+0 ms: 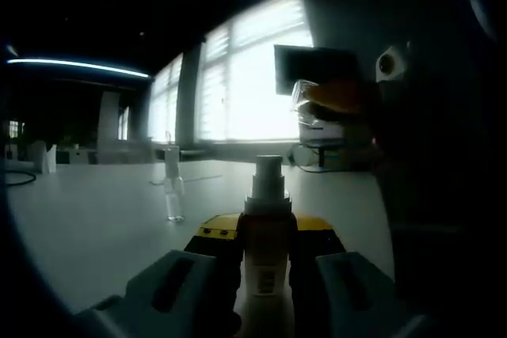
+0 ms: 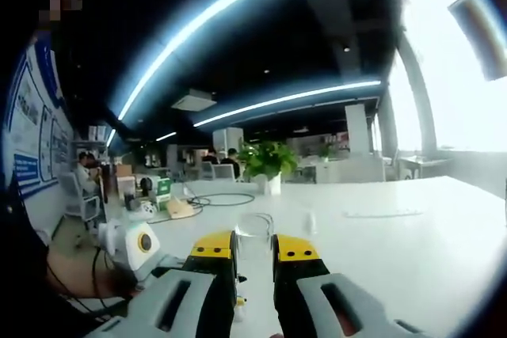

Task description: Clamp pump bottle remove cover press pump head put on cover

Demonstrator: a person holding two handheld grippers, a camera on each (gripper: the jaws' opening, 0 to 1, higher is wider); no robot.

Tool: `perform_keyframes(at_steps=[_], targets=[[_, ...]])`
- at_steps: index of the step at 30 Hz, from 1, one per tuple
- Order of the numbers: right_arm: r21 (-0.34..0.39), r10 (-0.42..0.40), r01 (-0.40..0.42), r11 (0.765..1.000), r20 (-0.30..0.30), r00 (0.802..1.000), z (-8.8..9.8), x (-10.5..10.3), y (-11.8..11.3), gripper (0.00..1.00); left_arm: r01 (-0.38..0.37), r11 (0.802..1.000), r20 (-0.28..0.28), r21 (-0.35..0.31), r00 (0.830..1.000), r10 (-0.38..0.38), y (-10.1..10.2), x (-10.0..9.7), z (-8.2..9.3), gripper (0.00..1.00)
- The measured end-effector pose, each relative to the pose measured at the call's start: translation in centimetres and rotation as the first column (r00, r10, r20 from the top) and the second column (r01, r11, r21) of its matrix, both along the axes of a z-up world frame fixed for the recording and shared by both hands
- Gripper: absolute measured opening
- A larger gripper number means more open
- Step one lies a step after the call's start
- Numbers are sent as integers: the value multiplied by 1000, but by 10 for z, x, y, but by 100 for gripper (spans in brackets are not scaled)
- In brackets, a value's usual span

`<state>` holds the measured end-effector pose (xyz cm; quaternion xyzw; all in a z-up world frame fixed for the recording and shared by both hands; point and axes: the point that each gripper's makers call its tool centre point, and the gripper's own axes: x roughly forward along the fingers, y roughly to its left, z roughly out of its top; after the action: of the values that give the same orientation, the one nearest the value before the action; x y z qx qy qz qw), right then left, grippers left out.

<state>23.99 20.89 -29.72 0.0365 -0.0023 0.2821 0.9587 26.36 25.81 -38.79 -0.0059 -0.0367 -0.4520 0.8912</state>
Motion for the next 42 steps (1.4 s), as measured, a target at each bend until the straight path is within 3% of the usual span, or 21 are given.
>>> perform_keyframes(at_steps=[33, 42], targets=[[-60, 65, -66, 996, -20, 998, -4, 8, 34, 12, 3, 1000, 2, 0, 1000, -3, -1, -1, 0, 13], [-99, 96, -100, 990, -49, 994, -16, 7, 50, 12, 0, 1000, 3, 1, 1000, 0, -1, 0, 0, 13]])
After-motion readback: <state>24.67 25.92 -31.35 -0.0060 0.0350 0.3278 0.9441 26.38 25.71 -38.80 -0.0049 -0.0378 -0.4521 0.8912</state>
